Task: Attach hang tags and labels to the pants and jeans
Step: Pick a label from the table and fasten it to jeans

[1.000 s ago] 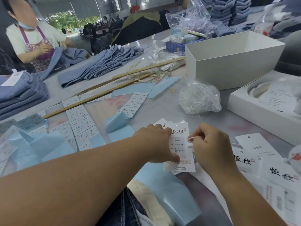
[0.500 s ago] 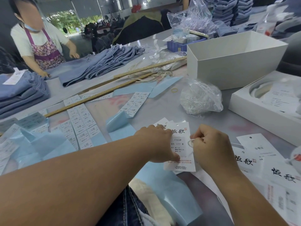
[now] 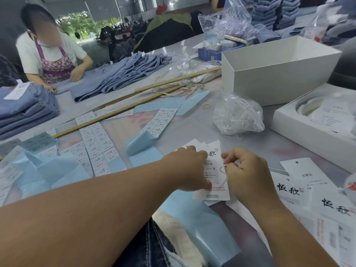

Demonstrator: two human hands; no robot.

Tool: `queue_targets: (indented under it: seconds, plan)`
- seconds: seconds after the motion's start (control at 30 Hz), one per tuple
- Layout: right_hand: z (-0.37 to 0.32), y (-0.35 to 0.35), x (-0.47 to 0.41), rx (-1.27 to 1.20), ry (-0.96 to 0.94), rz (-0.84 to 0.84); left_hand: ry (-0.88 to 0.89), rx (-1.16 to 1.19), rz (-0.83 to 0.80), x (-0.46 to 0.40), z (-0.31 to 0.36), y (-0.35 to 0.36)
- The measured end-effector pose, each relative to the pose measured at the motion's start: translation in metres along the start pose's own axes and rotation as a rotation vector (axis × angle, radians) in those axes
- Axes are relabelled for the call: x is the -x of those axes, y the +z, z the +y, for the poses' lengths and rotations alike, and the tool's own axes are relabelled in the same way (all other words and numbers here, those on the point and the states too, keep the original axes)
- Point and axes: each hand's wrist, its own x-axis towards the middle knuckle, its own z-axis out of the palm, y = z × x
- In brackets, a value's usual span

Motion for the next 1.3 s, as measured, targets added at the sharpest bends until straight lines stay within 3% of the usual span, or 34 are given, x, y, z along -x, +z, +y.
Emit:
queue_targets:
  seconds: [0.1, 0.27, 0.63, 0.9, 1.07, 1.2, 1.3]
  plan:
    - [-0.003, -0.001, 0.000, -0.054, 0.007, 0.000, 0.019, 0.025, -0.016, 0.003, 0.002, -0.001]
    - [-0.003, -0.001, -0.001, -0.088, 0.043, -0.005, 0.075, -0.175, -0.023, 0.008, 0.005, -0.002]
    - [-0.004, -0.005, 0.000, -0.115, 0.025, 0.111, 0.107, 0.013, -0.181, 0.012, -0.002, -0.023]
    - [-0.008, -0.007, 0.000, -0.218, 0.051, 0.070, 0.143, -0.091, -0.007, 0.013, 0.005, -0.026]
    - [-0.008, -0.007, -0.001, -0.259, 0.091, 0.058, 0.131, 0.065, -0.055, 0.019, 0.004, -0.029]
    - [-0.009, -0.006, 0.000, -0.284, 0.093, 0.028, 0.141, 0.046, -0.082, 0.018, 0.002, -0.030]
    - [-0.009, -0.006, 0.000, -0.279, 0.083, 0.022, 0.154, -0.020, -0.006, 0.014, 0.002, -0.027]
